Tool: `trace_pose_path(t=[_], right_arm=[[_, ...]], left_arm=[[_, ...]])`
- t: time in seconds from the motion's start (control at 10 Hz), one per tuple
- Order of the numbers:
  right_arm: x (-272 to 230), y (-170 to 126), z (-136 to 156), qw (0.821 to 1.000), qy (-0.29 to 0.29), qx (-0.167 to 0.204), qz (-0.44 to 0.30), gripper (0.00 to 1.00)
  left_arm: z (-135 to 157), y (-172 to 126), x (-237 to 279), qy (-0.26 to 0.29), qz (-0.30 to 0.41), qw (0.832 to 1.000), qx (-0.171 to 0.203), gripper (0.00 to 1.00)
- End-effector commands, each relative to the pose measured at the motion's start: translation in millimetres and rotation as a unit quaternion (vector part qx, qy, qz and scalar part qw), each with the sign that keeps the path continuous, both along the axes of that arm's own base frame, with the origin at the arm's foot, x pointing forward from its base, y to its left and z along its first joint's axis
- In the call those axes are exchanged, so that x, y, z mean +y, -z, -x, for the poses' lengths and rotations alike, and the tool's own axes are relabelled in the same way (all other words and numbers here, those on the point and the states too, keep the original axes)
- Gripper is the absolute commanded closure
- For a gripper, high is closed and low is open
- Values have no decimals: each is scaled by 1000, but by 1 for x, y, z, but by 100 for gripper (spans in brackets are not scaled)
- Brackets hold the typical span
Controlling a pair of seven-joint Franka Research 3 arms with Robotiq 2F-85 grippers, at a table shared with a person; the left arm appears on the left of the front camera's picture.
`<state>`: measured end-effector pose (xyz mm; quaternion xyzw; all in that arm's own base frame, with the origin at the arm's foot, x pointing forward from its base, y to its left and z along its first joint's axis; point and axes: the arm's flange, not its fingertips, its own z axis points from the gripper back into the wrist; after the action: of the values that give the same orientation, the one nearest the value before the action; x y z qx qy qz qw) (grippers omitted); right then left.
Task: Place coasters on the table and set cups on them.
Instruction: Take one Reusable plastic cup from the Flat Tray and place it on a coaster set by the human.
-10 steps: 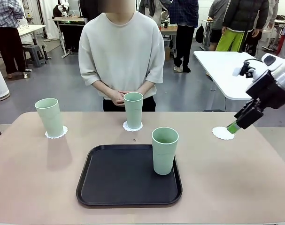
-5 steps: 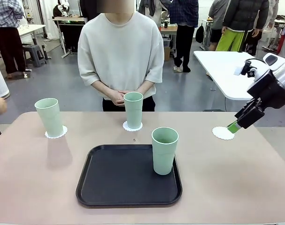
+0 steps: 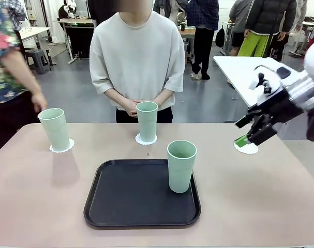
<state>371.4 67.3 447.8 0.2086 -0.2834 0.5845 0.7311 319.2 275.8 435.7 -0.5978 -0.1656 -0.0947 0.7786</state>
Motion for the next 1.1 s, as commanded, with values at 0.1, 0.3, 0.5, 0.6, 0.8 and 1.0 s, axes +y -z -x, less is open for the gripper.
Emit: trace_pose_path(t=[0.1,0.3,0.5,0.6,0.8,1.0], right_arm=[[4,52,-12,991,-80,-5,-112,0],[3,62,-10,986,-105,5,-133,0],[0,63,-3,990,-103,1,-92,0],[1,45,7,995,-83,-12,-53,0],[1,67,-2,987,-101,11,-125,0],[-1,62,-1,990,-98,9,-101,0]], left_arm=[[2,-2,0,-2,5,1000,-1,0],[2,-2,0,-2,5,1000,-1,0],[2,-2,0,-2,5,1000,-1,0],[2,-2,0,-2,5,1000,-1,0],[2,-2,0,-2,5,1000,-1,0],[2,-2,0,-2,5,1000,-1,0]])
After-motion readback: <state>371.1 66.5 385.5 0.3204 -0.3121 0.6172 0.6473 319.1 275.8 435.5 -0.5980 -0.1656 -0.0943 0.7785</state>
